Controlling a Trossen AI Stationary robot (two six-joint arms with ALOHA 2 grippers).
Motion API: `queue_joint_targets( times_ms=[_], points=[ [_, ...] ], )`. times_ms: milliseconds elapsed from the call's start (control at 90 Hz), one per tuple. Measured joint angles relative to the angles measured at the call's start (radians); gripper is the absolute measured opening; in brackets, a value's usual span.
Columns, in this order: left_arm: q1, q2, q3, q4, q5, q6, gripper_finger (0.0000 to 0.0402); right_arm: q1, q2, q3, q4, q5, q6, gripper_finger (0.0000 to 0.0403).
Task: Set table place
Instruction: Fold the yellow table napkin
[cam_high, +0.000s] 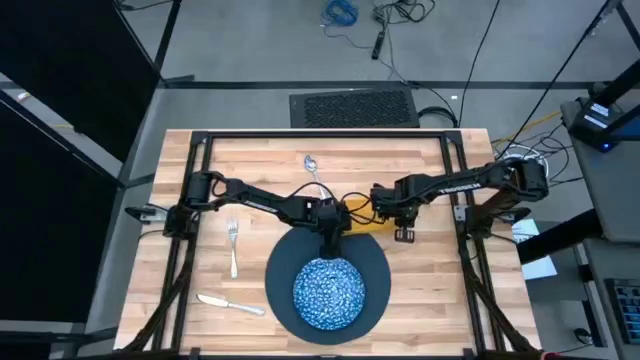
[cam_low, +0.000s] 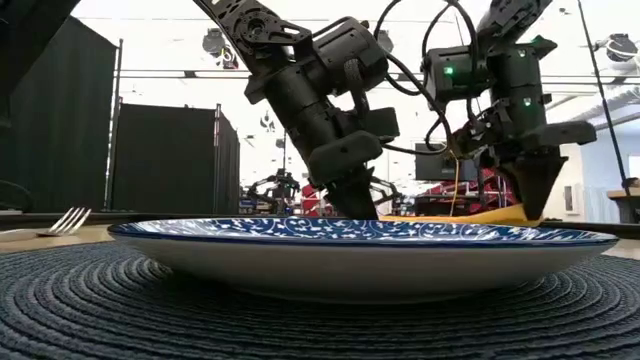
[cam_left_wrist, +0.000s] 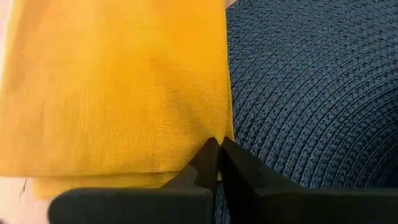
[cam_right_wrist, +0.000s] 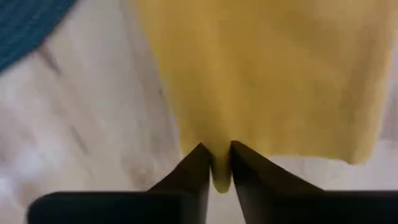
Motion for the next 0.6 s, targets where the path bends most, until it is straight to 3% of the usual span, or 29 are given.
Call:
queue_joint_targets(
  times_ms=[322,600],
  points=[
    [-0.005,0.000,0.000,-0.006,-0.001,0.000,0.0000,-0.005,0.000,0.000,-0.100,0.058,0.050,0.0177],
    [-0.006,-0.006,-0.001,-0.005,-0.002,0.016,0.0000,-0.008,0.000,0.016,-0.092,0.171,0.053,0.0211]
  ],
)
